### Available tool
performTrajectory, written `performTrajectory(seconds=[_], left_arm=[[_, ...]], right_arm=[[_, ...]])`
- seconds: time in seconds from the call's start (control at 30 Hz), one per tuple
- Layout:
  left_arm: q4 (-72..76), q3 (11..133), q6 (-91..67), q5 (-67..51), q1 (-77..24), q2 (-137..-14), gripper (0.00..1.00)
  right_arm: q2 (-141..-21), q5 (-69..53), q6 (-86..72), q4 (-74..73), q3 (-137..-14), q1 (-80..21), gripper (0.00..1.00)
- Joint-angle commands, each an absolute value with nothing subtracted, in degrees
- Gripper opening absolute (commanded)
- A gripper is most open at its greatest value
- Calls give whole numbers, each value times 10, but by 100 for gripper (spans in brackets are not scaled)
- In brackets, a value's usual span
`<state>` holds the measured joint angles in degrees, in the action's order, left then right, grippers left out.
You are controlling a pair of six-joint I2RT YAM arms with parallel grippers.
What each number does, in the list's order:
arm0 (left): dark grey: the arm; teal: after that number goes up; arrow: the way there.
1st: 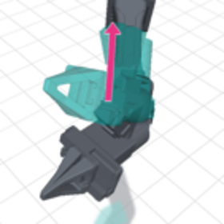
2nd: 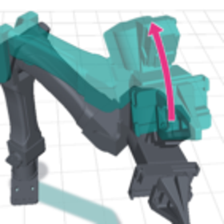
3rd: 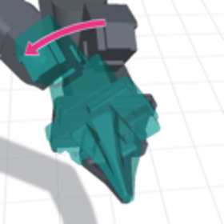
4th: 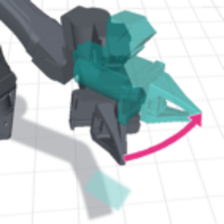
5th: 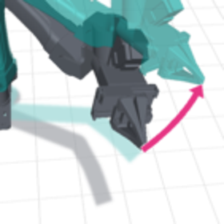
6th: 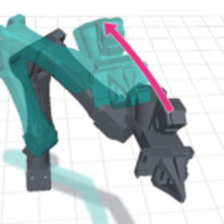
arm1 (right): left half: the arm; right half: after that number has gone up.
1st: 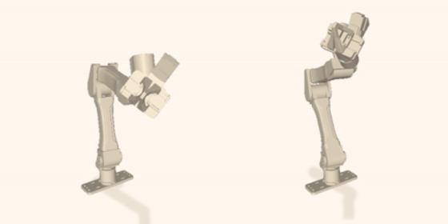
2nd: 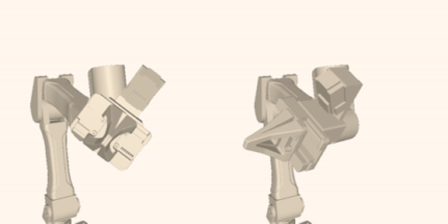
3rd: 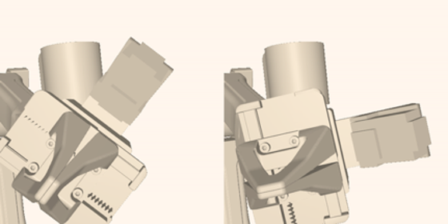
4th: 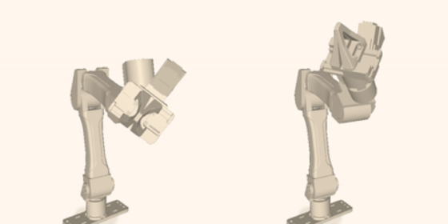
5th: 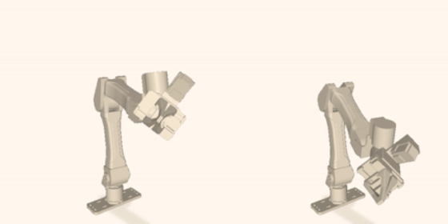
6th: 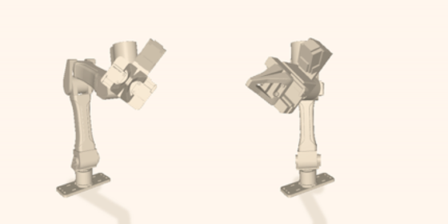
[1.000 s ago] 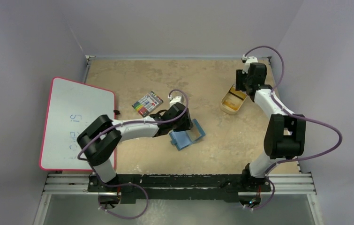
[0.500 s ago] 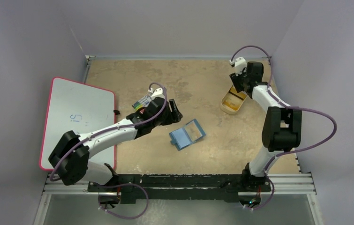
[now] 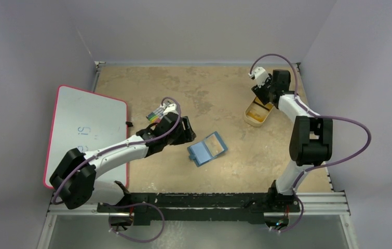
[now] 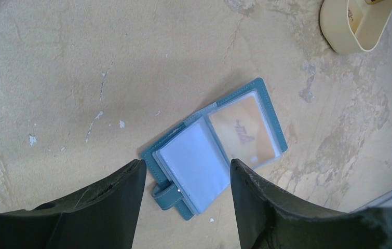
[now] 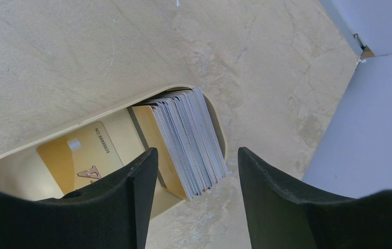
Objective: Put the credit cards into the card holder
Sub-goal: Pick up the credit card from the storage box.
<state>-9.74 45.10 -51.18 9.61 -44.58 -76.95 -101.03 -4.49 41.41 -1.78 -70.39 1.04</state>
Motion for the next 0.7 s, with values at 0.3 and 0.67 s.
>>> performTrajectory(seconds=[0.3, 0.67], left_arm=[[-74, 444, -494, 81, -435, -753, 60], [-63, 442, -492, 48, -430, -772, 60]], right_arm=[[-1047, -56, 437, -11, -713, 6, 62], [-1060, 29, 442, 38, -709, 5, 59]])
